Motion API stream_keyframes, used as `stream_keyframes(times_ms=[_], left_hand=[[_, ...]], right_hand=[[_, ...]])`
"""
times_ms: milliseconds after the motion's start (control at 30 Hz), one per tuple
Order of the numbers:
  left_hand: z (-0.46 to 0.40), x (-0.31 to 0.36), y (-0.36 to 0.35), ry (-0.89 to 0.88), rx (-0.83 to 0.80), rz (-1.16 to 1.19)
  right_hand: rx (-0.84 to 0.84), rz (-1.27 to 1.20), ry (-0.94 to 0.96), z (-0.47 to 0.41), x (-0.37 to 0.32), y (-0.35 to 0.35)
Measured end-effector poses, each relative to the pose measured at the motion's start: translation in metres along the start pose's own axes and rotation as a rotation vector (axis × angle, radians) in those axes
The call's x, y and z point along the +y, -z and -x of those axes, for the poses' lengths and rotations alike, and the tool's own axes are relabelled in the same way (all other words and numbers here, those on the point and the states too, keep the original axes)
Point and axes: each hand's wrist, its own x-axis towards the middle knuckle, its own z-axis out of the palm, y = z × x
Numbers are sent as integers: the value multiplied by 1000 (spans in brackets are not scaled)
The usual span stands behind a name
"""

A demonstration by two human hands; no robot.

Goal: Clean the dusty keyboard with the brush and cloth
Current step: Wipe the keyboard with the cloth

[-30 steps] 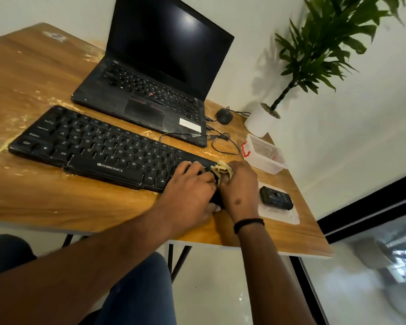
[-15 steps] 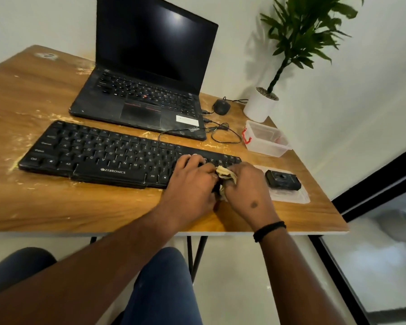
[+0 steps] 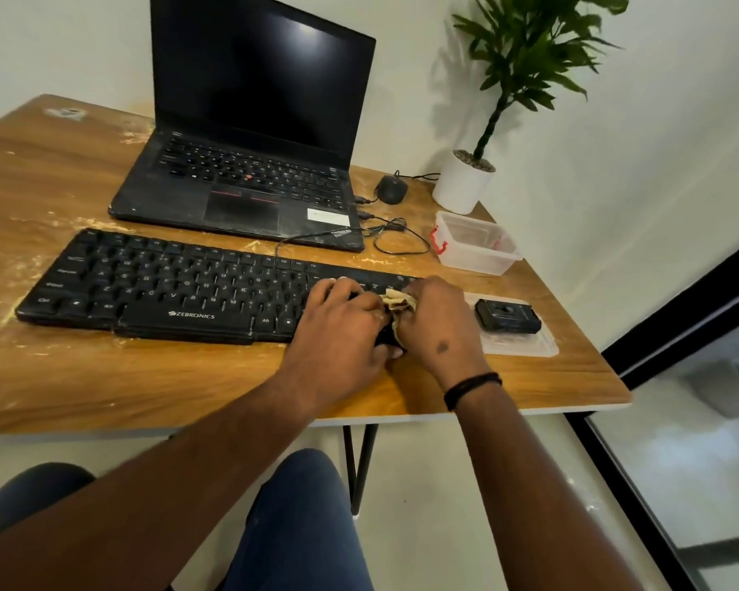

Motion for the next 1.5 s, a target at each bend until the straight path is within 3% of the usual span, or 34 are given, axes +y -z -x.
stream_keyframes(times_ms=[333,567,767,933,1000,1233,1400,1500], left_hand=[[-1,-1,-1,13,-23,-12],[-2,-1,-2,11,-12,-21],[-3,0,-1,14,-23,-22],[-2,0,-1,12,-23,-20],[-2,0,-1,9,-22,-19],[-3,0,-3,17,6,-37],[-2,0,-1,36,-31,-18],[-1,1,0,19,-8,-25]], right_hand=[[203,-55,-68,-43,4,7],[-3,-7,25,-28,6,1],[61,81,141,-40,-4,-4],[146,112,-154,-47,23,7],[132,62,-193,-37,28,8],[-55,-23,159,-10,5,8],[76,18,-41,-1,15,9],[32,4,27,14,1,3]])
